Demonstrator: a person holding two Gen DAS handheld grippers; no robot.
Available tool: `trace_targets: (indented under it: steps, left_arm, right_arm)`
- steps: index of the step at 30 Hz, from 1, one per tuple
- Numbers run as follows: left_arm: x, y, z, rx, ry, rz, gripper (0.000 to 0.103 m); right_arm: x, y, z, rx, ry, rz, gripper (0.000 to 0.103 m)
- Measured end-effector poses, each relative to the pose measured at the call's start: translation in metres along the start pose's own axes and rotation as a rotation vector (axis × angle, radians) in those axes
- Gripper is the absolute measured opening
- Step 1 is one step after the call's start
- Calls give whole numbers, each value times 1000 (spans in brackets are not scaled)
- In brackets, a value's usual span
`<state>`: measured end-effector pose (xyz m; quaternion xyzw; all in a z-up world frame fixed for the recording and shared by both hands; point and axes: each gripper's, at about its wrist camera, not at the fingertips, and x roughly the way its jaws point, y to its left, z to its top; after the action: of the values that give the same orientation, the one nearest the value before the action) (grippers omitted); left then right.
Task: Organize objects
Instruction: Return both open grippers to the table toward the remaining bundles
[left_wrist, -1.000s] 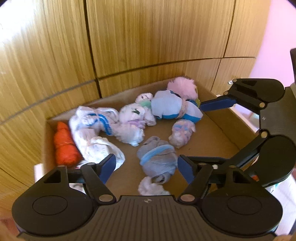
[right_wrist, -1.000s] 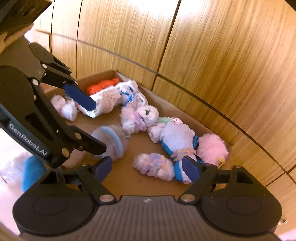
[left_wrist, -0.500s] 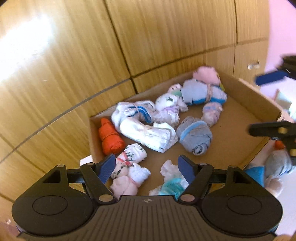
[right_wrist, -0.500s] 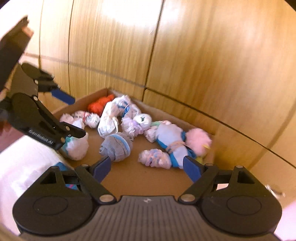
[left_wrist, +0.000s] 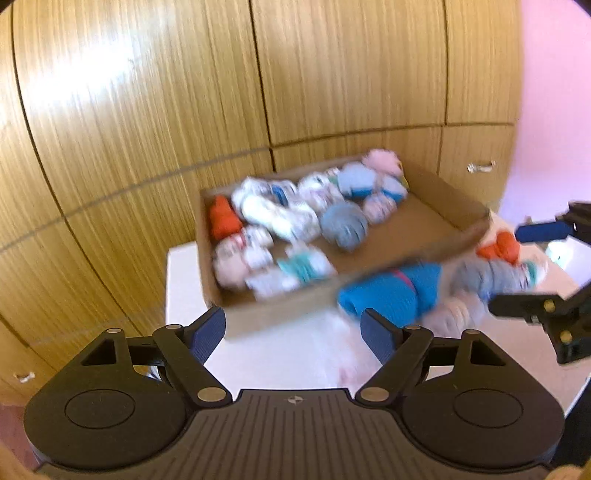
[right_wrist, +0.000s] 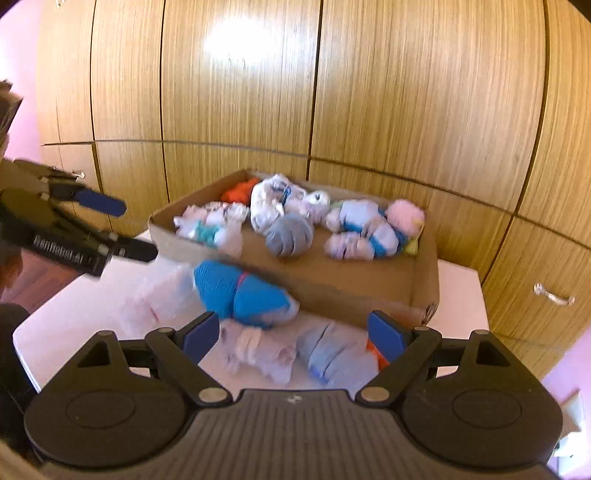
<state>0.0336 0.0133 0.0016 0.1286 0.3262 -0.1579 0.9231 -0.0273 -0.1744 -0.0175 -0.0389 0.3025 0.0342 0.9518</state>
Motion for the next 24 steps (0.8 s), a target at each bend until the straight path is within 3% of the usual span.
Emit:
trace_targets:
  steps: [10,18,22,24]
  left_arm:
    - [28,-15,-18,7,27,4,85]
    - [40,-12,-21,5,46,-1,84]
    - [43,-3,-21,-15,45,-17,78]
    - [44,1,-22,-26,51,-36,68]
  right_arm:
    - [4,12,6,49,-5,22,87]
    - [33,12,12,76,44,57,86]
    - [50,15,15,71,66,69,85]
    - [57,17,16,66,79,77,83]
